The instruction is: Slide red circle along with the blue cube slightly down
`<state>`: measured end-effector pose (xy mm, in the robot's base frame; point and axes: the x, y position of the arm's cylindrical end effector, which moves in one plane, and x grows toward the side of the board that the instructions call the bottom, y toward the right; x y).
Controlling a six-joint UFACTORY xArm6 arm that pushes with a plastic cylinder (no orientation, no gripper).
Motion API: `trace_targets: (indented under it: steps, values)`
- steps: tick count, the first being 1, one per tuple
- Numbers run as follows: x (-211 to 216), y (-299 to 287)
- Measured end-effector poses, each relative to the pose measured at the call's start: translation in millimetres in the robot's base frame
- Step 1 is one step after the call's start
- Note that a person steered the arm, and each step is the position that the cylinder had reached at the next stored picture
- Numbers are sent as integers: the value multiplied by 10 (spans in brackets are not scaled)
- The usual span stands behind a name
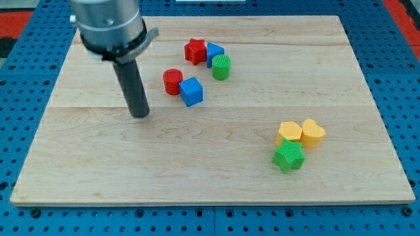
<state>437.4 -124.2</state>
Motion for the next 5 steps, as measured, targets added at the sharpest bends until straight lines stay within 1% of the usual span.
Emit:
trace_targets:
  steps: [1,2,3,5]
  values:
    - [-662,89]
    - [-827,219]
    - [-711,758]
    - [-415,842]
